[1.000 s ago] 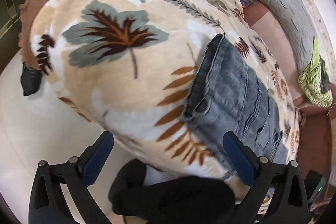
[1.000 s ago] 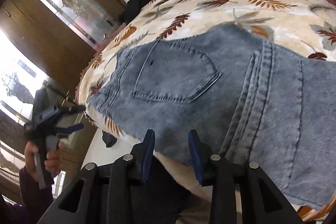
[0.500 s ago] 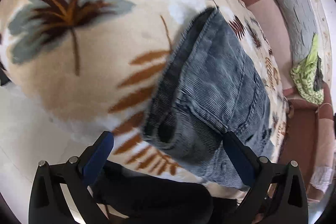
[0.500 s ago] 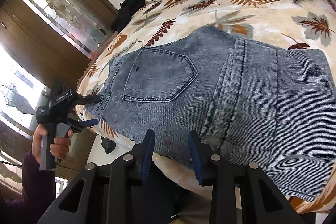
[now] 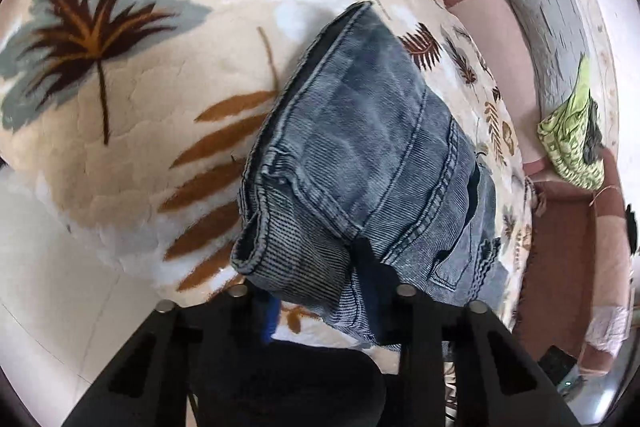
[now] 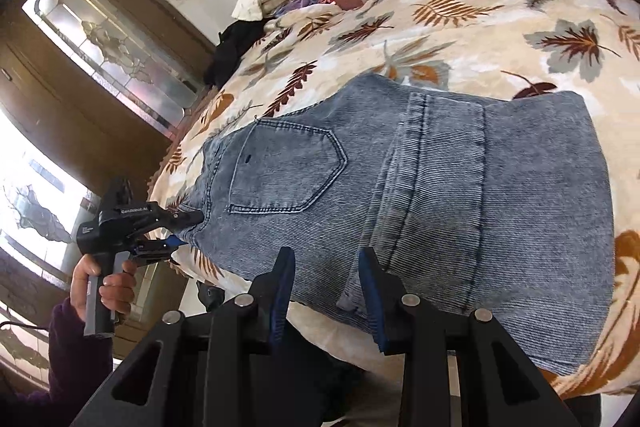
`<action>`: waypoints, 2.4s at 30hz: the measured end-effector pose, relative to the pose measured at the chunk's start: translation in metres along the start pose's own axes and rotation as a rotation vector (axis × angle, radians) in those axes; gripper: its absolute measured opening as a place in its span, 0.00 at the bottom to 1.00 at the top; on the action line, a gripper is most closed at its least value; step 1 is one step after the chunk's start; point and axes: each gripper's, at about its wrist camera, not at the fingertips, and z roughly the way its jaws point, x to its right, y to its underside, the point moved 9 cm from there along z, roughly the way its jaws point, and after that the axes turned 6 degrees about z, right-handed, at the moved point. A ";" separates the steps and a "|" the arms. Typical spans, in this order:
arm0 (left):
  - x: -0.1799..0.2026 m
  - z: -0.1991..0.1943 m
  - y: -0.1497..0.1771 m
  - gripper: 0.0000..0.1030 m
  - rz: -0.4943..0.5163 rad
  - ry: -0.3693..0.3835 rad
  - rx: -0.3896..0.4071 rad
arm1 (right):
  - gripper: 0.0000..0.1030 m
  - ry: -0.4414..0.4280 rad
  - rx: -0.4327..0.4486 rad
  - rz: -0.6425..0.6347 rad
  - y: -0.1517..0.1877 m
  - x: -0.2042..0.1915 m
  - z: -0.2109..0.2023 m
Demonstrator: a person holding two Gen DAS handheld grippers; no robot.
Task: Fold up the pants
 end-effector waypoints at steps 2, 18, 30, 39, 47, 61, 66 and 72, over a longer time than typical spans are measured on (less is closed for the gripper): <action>0.005 -0.004 0.001 0.24 0.021 -0.013 0.018 | 0.35 0.000 0.007 -0.007 0.001 0.000 -0.003; 0.139 -0.068 0.034 0.12 0.535 -0.232 0.235 | 0.35 0.013 0.099 0.158 -0.006 0.066 -0.021; 0.291 0.000 0.132 0.11 0.926 -0.157 0.109 | 0.35 0.004 0.268 0.363 -0.015 0.156 -0.087; 0.341 0.102 0.201 0.11 1.001 -0.109 -0.100 | 0.35 0.027 0.368 0.483 -0.004 0.211 -0.141; 0.332 0.035 0.166 0.25 1.039 -0.131 0.089 | 0.35 -0.033 0.323 0.453 -0.005 0.192 -0.133; 0.211 0.068 0.113 0.36 0.958 -0.478 0.118 | 0.36 0.187 0.085 -0.039 -0.036 0.054 -0.022; 0.199 0.092 0.127 0.36 1.054 -0.552 0.150 | 0.37 0.158 0.063 0.010 -0.005 0.077 -0.006; 0.208 0.074 0.121 0.36 1.019 -0.521 0.165 | 0.36 0.135 0.039 0.036 -0.002 0.082 -0.010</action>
